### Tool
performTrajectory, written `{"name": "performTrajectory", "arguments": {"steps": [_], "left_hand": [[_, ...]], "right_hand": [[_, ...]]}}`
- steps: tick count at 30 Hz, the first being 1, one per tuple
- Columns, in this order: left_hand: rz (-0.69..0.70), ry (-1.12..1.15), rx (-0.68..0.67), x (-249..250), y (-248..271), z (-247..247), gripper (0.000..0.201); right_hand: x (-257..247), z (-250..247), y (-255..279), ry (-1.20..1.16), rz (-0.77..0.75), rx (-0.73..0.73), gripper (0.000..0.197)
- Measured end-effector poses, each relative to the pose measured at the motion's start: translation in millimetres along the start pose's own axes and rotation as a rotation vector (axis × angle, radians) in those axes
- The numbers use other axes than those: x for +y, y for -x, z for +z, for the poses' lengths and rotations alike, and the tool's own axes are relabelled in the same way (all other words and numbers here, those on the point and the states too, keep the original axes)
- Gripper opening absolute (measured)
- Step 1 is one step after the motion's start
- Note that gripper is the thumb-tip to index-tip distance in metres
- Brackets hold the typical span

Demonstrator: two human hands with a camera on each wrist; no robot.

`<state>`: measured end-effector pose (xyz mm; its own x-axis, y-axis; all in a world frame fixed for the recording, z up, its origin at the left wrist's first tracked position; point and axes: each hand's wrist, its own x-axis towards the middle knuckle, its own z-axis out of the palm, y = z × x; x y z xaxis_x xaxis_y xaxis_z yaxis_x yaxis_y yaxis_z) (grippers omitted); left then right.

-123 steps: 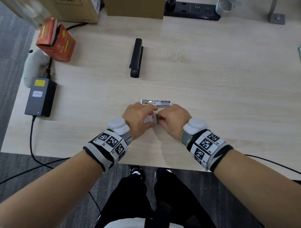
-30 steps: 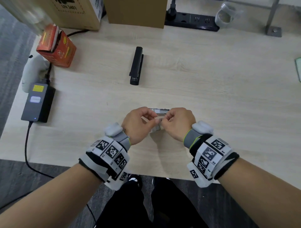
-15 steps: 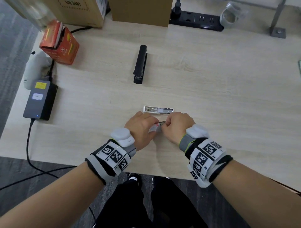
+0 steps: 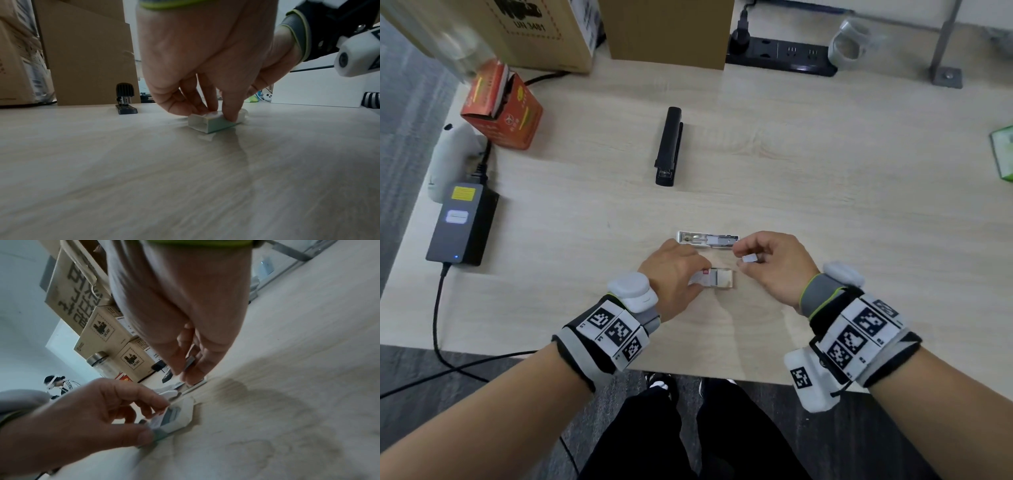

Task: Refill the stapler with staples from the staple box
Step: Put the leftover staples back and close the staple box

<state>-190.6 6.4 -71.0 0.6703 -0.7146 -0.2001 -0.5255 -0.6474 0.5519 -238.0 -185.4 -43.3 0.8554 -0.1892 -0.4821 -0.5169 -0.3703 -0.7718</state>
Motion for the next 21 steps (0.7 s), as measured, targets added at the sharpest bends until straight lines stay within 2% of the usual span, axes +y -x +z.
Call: {"name": "performTrajectory", "arguments": {"steps": [2, 4, 6, 9, 12, 16, 19, 21], "left_hand": [[0.012, -0.005, 0.033, 0.5, 1.6, -3.4, 0.031], [-0.049, 0.093, 0.104, 6.1, -0.6, -10.0, 0.033], [-0.211, 0.349, 0.11, 15.5, -8.1, -18.9, 0.031], [-0.437, 0.873, 0.062, 28.2, -20.9, -28.8, 0.028], [-0.502, 1.126, 0.063, 34.2, -26.8, -34.6, 0.021], [-0.557, 1.145, 0.068, 34.8, -32.8, -35.3, 0.025], [-0.553, 1.05, 0.087, 33.3, -36.1, -34.5, 0.023], [-0.533, 0.896, 0.154, 30.7, -37.9, -35.7, 0.019]], "right_hand": [[2.1, -1.1, -3.3, -0.022, -0.014, 0.054, 0.023], [-0.4, 0.4, -4.0, -0.084, -0.063, 0.098, 0.029], [-5.5, 3.9, -3.2, -0.169, -0.123, 0.114, 0.034], [-16.0, 9.1, 0.6, -0.266, -0.19, 0.09, 0.036], [-18.8, 10.6, 2.3, -0.249, -0.247, 0.071, 0.04], [-15.4, 6.7, 1.5, -0.093, -0.275, 0.113, 0.034], [-9.1, 4.2, -2.7, 0.056, -0.325, 0.146, 0.031], [-3.8, 2.8, -8.9, 0.141, -0.334, 0.178, 0.031]]}}
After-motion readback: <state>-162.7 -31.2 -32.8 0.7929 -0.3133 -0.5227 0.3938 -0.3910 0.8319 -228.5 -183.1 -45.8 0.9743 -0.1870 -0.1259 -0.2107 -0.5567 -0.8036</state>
